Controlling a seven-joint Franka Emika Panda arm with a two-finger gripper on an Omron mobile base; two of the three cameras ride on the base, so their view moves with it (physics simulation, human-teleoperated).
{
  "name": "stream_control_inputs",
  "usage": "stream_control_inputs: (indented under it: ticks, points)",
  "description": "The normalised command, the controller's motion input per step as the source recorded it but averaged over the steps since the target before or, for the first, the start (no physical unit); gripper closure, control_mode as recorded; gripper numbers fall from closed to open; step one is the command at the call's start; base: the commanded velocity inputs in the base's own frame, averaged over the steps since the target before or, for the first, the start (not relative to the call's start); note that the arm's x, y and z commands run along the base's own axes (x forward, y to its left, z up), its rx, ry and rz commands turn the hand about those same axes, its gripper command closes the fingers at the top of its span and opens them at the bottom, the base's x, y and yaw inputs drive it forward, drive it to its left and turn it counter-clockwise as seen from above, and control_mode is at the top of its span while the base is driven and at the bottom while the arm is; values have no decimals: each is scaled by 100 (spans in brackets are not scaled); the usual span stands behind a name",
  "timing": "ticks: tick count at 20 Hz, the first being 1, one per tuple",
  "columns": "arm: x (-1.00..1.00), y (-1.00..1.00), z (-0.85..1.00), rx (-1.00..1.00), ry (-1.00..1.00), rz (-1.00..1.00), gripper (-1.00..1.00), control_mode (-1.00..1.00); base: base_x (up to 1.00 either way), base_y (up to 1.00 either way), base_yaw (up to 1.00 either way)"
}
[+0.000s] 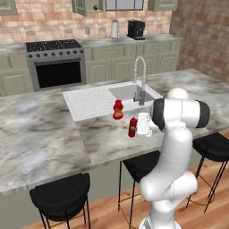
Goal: The dining table condiment station is running low on ketchup. Refill the condiment station by opening the cabinet and taking the ketchup from the cabinet and placing it on the dining table.
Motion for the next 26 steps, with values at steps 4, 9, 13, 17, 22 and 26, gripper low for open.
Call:
stream_control_inputs:
  ticks: [4,9,13,17,22,26]
  points:
    - [15,-2,-27,0,0,0,100,-100,0,0,0]
    - [21,-5,-24,0,0,1,100,-100,0,0,0]
    - [7,-1,-28,0,0,2,100,-100,0,0,0]
    - [-13,3,-36,0,-3,9,100,-100,0,0,0]
    - [-15,0,-31,0,-1,7,100,-100,0,0,0]
    - [0,0,-3,0,0,5,-100,-100,0,0,0]
